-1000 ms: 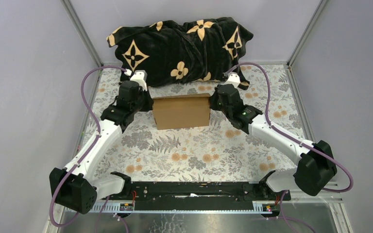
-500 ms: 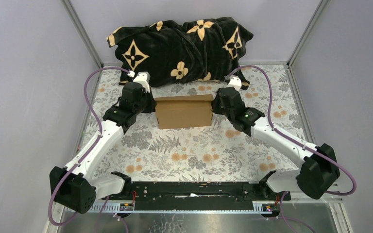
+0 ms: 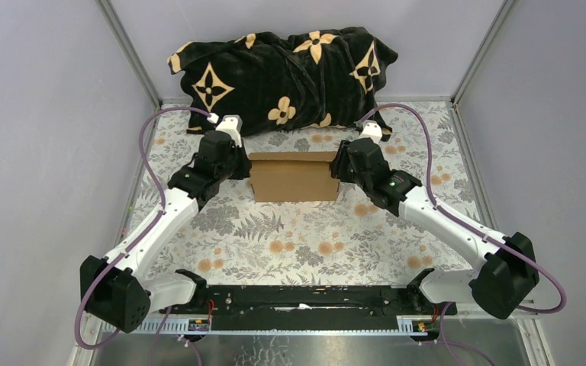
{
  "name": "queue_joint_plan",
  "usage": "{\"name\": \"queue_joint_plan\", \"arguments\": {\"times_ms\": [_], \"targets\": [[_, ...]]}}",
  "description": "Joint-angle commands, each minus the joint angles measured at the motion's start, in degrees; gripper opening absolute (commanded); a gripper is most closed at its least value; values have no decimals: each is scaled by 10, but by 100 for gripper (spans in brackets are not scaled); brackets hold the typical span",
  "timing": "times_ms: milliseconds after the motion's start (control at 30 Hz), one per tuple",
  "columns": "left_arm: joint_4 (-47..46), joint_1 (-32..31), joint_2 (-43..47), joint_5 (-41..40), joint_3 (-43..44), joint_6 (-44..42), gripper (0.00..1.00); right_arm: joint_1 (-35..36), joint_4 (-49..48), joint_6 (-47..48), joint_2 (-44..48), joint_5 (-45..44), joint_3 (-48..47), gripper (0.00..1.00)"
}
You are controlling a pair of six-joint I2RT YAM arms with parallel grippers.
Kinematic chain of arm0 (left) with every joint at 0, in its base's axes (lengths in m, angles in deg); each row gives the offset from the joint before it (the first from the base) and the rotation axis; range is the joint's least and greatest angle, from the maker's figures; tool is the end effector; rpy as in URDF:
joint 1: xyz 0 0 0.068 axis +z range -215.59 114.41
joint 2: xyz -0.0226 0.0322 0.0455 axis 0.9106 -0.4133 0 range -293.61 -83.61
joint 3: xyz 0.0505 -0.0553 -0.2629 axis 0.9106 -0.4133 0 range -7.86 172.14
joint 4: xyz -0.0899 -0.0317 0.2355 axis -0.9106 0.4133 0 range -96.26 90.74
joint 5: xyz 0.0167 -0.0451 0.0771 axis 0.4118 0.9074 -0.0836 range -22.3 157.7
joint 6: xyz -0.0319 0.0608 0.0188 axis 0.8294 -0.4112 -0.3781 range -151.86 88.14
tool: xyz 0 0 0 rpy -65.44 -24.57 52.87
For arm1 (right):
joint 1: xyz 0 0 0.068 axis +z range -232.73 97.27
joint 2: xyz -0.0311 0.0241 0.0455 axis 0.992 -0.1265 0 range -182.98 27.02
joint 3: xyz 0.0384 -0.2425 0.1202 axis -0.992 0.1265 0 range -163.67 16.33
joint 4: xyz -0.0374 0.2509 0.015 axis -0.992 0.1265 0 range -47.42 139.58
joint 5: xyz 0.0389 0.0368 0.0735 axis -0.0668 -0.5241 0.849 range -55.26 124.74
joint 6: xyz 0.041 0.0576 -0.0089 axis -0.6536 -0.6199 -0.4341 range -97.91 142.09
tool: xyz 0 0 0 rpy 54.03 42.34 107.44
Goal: Fold the paper box
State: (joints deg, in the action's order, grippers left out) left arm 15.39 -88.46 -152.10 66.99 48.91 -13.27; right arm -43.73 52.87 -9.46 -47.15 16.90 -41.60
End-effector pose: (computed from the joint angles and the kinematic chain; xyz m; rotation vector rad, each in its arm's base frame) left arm 0.2565 -0.1075 0.2973 0.0740 2.1799 -0.4032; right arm 0.2510 0.1802 0.3014 0.0647 2.0400 0.4653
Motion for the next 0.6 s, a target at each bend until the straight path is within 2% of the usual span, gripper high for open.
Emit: {"name": "queue_joint_plan", "arguments": {"times_ms": [0,433,567], "targets": [[15,-27,-22,53,-21,29,12,25,81,-11,3,85,14,45],[12,-34,-27,32,-22,38,12,24,105,-13,37,83,11,70],[12,-36,-26,27,-22,40,12,24,93,-16,53,74,22,70]]}}
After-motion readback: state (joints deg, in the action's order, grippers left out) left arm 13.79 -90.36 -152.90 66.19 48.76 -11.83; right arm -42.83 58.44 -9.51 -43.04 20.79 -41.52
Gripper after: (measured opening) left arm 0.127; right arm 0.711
